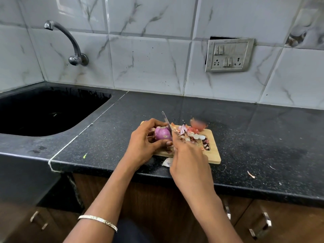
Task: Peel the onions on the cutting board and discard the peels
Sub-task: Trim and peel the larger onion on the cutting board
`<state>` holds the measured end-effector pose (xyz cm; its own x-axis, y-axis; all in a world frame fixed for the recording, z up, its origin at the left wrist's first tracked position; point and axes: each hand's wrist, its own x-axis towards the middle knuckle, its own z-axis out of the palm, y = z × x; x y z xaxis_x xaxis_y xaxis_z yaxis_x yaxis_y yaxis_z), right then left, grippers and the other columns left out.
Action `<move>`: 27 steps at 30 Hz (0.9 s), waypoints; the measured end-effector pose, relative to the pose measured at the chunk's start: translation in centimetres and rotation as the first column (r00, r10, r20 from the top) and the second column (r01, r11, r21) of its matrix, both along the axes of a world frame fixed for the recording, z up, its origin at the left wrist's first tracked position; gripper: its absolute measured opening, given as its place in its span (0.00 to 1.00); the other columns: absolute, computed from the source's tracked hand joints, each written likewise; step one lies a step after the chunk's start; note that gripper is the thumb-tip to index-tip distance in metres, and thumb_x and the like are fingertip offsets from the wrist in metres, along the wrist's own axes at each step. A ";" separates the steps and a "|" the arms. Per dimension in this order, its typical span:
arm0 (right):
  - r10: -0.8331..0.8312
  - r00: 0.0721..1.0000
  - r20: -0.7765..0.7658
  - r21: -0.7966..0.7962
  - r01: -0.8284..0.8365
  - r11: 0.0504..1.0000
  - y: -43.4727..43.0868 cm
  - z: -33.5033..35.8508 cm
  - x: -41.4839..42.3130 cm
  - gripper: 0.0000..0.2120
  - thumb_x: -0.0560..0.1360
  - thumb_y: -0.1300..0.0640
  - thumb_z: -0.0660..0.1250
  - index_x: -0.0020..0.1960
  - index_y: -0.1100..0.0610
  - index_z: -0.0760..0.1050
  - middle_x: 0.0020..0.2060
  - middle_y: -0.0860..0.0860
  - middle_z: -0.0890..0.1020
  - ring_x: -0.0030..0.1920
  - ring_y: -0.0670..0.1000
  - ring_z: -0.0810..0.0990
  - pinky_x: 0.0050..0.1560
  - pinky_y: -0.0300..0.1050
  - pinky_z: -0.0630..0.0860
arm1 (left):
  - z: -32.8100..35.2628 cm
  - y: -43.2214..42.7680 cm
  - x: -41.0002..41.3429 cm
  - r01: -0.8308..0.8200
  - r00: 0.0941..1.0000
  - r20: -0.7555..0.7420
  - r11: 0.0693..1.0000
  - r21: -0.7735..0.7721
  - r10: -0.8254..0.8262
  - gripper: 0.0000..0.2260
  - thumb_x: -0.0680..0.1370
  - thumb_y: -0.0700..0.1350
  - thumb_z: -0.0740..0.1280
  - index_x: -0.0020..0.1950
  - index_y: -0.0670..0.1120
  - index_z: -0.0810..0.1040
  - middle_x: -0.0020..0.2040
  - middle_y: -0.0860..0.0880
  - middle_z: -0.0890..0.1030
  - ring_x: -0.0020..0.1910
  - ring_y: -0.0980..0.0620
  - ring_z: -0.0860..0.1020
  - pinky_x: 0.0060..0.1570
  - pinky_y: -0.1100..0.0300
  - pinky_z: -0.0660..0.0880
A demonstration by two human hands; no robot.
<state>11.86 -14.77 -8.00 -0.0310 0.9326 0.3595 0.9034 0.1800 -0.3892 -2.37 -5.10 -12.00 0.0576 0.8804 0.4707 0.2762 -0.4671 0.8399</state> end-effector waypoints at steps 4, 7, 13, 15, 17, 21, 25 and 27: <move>-0.026 0.999 0.025 -0.005 0.026 1.000 1.4 0.6 -1.0 0.32 0.82 0.59 0.62 0.82 0.46 0.54 0.61 0.51 0.77 0.61 0.55 0.77 0.54 0.48 0.75 | -0.1 0.2 0.1 -0.045 0.999 -0.017 0.999 0.020 0.045 0.20 0.68 0.42 0.82 0.55 0.57 0.81 0.56 0.52 0.83 0.54 0.50 0.82 0.57 0.51 0.81; -0.022 0.999 0.023 0.008 0.022 1.000 1.0 0.4 -0.6 0.32 0.82 0.58 0.62 0.82 0.45 0.53 0.61 0.50 0.77 0.61 0.54 0.77 0.54 0.47 0.75 | 0.1 0.2 0.2 -0.069 0.998 -0.013 0.997 0.020 0.069 0.20 0.67 0.42 0.83 0.55 0.55 0.82 0.55 0.51 0.83 0.53 0.51 0.83 0.55 0.57 0.82; -0.055 0.997 0.060 -0.048 0.058 0.997 -2.9 -0.8 -0.2 0.34 0.84 0.57 0.58 0.82 0.41 0.44 0.76 0.50 0.65 0.65 0.56 0.77 0.57 0.49 0.77 | 0.6 0.1 0.1 -0.056 0.998 0.006 0.998 -0.020 0.056 0.23 0.63 0.45 0.84 0.56 0.53 0.84 0.53 0.51 0.85 0.52 0.52 0.83 0.52 0.64 0.81; -0.062 0.996 0.067 -0.042 0.065 0.997 -2.5 -0.7 -0.4 0.35 0.83 0.57 0.59 0.82 0.42 0.44 0.72 0.50 0.67 0.62 0.57 0.78 0.55 0.50 0.77 | 0.7 0.0 0.1 -0.067 0.998 0.005 0.997 -0.023 0.067 0.22 0.64 0.46 0.84 0.57 0.53 0.84 0.52 0.52 0.85 0.52 0.52 0.83 0.54 0.61 0.81; -0.052 0.996 0.079 -0.037 0.055 0.998 -1.3 -0.5 -0.7 0.37 0.81 0.57 0.63 0.82 0.44 0.46 0.68 0.50 0.70 0.62 0.57 0.77 0.55 0.50 0.77 | 0.7 -0.1 0.2 -0.077 0.997 0.003 0.997 -0.031 0.077 0.22 0.65 0.45 0.84 0.57 0.53 0.85 0.51 0.52 0.86 0.52 0.53 0.83 0.54 0.61 0.81; -0.045 0.996 0.072 -0.018 0.046 0.999 0.4 0.1 -0.9 0.38 0.80 0.58 0.66 0.82 0.46 0.49 0.62 0.51 0.74 0.63 0.56 0.76 0.56 0.50 0.76 | 0.9 -0.3 0.3 -0.104 0.995 -0.002 0.994 -0.026 0.104 0.20 0.66 0.44 0.83 0.57 0.52 0.85 0.49 0.53 0.86 0.50 0.57 0.84 0.54 0.63 0.80; -0.023 0.998 0.063 -0.015 0.024 1.000 -0.7 -0.3 0.2 0.36 0.80 0.58 0.64 0.82 0.45 0.51 0.63 0.51 0.75 0.61 0.55 0.78 0.54 0.50 0.77 | 1.0 -0.2 0.5 -0.125 0.992 -0.013 0.992 -0.030 0.125 0.22 0.64 0.47 0.84 0.57 0.55 0.85 0.49 0.55 0.86 0.48 0.61 0.83 0.53 0.63 0.81; -0.034 0.997 0.064 -0.024 0.036 0.999 -2.0 -0.9 0.6 0.34 0.81 0.58 0.61 0.82 0.43 0.50 0.72 0.51 0.71 0.64 0.56 0.77 0.56 0.50 0.77 | 0.9 -0.1 0.6 -0.118 0.993 -0.016 0.992 -0.038 0.117 0.23 0.63 0.48 0.84 0.57 0.56 0.85 0.49 0.55 0.86 0.49 0.59 0.84 0.55 0.60 0.81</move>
